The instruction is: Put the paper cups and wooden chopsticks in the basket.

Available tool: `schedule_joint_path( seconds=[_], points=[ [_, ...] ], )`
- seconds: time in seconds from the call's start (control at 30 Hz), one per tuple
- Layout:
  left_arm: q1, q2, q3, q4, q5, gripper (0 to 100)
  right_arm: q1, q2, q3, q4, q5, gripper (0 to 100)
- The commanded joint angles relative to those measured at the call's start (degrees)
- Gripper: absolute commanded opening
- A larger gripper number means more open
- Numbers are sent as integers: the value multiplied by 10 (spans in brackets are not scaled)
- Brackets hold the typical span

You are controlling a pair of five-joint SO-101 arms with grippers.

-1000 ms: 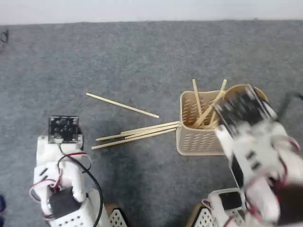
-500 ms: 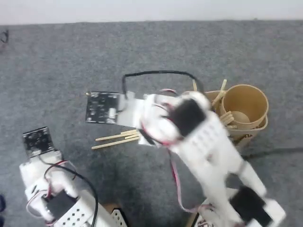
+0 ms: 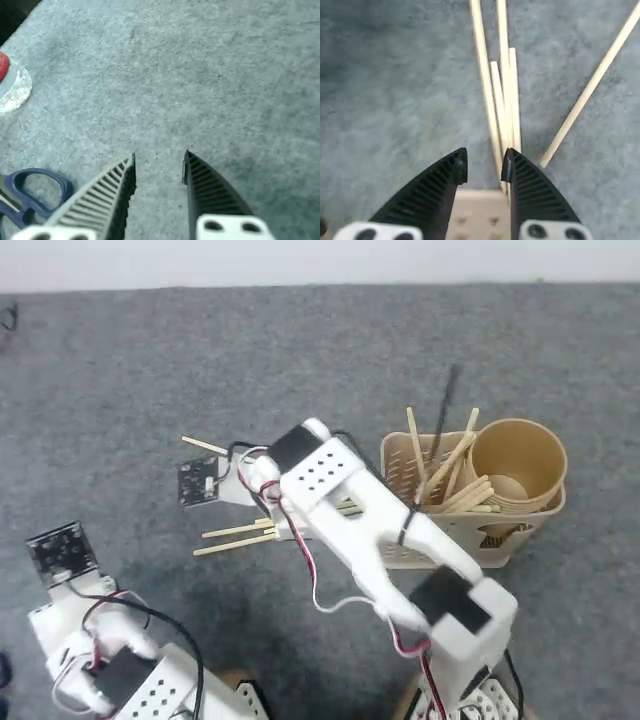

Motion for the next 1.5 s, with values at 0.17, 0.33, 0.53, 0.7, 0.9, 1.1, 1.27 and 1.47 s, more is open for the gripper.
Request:
schedule_joint_path(
  seconds=[0.17,0.33,0.53,0.7,0.9,1.1,1.27,1.47],
  points=[
    [23,-11,-1,-13,-7,145,19,86,4,-101,6,137],
    [23,-11,-1,-13,-7,145,17,121,3,-116,6,137],
    [23,-11,-1,-13,-7,145,20,145,3,-128,6,134],
    [23,-11,-1,-13,-7,145,19,147,3,-126,6,51],
    [23,-11,-1,-12,-7,145,20,143,3,-123,5,5],
    [23,-11,-1,-11,-7,145,19,94,-51,-71,4,8],
    [23,-11,-1,-11,-7,145,19,25,-147,31,4,8],
    [23,-11,-1,-11,-7,145,19,-17,-226,108,2,8]
  ],
)
